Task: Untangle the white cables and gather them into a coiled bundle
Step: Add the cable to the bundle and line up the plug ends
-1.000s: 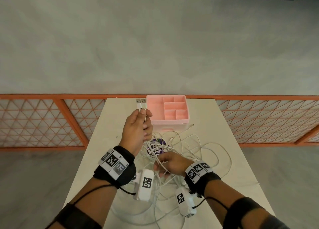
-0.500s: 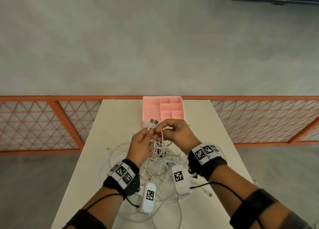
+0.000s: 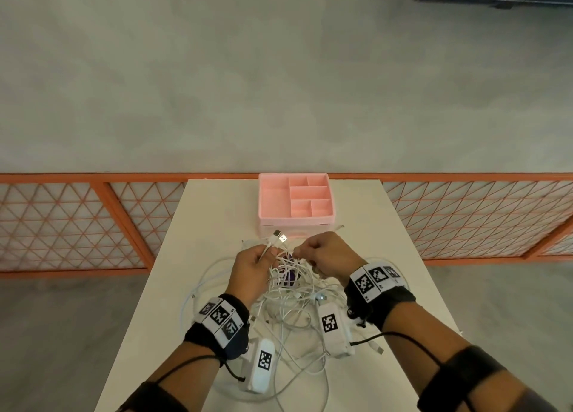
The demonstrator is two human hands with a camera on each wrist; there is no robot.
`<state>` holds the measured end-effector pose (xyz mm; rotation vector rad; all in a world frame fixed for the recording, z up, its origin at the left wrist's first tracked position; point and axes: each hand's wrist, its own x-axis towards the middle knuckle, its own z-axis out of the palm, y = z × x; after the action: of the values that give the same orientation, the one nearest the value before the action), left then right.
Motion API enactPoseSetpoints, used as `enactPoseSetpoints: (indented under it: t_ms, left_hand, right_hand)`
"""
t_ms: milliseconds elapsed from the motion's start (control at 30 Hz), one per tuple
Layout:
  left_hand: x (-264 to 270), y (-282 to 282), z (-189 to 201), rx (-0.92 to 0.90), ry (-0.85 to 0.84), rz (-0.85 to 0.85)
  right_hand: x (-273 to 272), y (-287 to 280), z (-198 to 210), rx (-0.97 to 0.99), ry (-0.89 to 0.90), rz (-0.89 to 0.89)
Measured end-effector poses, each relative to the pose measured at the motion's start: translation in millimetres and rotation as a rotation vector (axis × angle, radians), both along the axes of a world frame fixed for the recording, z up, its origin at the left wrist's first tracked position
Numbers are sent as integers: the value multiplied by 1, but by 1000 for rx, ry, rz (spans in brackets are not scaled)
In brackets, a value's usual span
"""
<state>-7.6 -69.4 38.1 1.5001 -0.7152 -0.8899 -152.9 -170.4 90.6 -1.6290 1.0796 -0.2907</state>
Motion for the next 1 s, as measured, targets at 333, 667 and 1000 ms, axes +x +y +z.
enactPoseSetpoints:
  t_ms: [333, 667, 1000]
  left_hand:
    - [-7, 5, -9, -7, 9, -104]
    - [-7, -2, -6, 33, -240, -99]
    - [-5, 8, -11, 24, -197, -181]
  right_hand:
    - [6, 4, 31, 130, -554, -423]
    - [-8, 1, 13, -767, 359, 218]
    - [-4, -13, 34, -561, 67, 21]
